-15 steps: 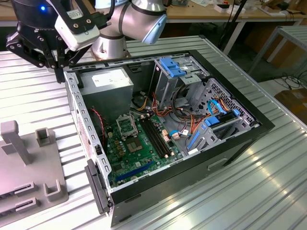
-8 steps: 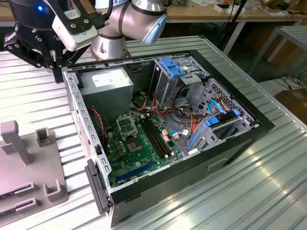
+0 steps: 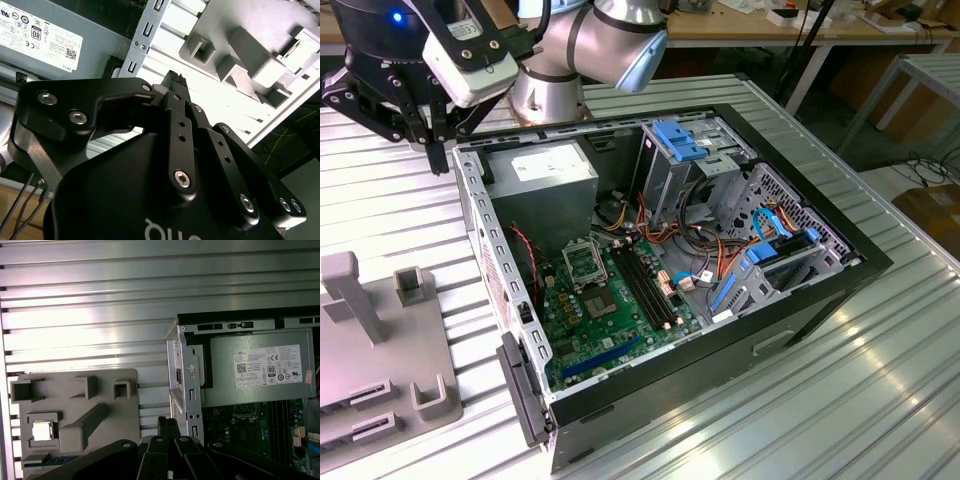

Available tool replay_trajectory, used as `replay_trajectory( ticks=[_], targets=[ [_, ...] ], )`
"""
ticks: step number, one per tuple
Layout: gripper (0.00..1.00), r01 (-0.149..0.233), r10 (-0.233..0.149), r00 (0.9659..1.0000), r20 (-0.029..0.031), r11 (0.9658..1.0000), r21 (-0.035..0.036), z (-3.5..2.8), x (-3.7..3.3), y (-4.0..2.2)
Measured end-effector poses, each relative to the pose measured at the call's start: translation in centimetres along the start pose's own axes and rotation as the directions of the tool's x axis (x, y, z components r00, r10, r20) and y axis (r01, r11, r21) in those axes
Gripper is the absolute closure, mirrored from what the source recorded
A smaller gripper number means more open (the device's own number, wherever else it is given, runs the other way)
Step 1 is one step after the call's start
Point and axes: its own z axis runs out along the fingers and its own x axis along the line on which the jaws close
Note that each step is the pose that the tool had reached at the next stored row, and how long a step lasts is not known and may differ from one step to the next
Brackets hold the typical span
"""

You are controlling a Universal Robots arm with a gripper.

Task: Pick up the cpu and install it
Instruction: 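Reach for the cpu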

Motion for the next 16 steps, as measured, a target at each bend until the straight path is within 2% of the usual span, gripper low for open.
replay_trajectory(
  ticks=[10, 16],
  targets=[
    [0.89, 0.0, 0.0, 1.0, 0.0, 1.0, 0.0001, -0.02, 0.6, -0.05],
    [0.89, 0.0, 0.0, 1.0, 0.0, 1.0, 0.0, -0.03, 1.36, -0.1]
  ],
)
